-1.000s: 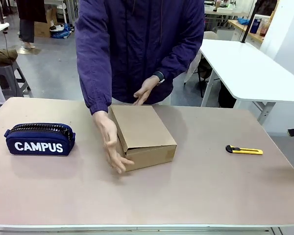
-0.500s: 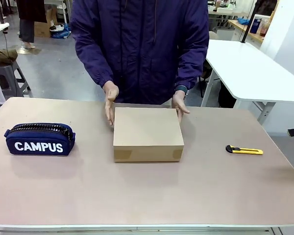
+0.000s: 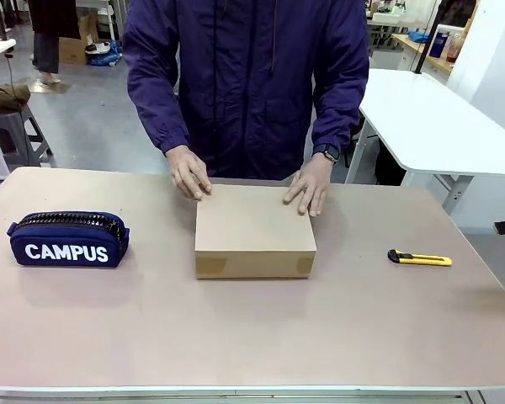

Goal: Pack the item into the box.
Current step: Close the Mailer Box.

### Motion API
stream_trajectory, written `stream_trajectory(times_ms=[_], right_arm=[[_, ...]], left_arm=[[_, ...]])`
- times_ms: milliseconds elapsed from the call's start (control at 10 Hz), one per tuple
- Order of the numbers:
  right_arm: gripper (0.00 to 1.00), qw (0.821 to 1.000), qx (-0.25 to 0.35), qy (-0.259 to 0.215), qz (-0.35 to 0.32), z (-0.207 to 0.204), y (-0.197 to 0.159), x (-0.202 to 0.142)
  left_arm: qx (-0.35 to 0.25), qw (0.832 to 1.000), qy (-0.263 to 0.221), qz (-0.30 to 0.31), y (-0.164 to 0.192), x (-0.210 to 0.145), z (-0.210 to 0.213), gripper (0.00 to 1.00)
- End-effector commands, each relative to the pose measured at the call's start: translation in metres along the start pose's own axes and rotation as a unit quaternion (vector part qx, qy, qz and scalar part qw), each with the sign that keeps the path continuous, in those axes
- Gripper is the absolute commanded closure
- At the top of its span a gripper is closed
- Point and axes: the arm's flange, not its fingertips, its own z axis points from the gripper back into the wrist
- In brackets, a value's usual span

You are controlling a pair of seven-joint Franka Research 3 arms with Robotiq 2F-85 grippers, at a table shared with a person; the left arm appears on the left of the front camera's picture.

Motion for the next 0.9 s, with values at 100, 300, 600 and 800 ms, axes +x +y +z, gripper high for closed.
stream_trajectory(times_ms=[100, 300, 600, 800], right_arm=[[0.0, 1.0, 0.008, -0.001, 0.012, -0.0007, 0.0, -0.0019], [0.0, 1.0, 0.008, -0.001, 0.012, -0.0007, 0.0, -0.0019], [0.0, 1.0, 0.008, -0.001, 0.012, -0.0007, 0.0, -0.0019], [0.0, 1.0, 0.008, -0.001, 0.012, -0.0007, 0.0, -0.0019]], left_arm=[[-0.006, 1.0, -0.005, -0.001, -0.0027, 0.0003, 0.0013, 0.0], [-0.006, 1.0, -0.005, -0.001, -0.0027, 0.0003, 0.0013, 0.0], [-0.006, 1.0, -0.005, -0.001, -0.0027, 0.0003, 0.0013, 0.0], [-0.006, 1.0, -0.005, -0.001, -0.0027, 0.0003, 0.0013, 0.0]])
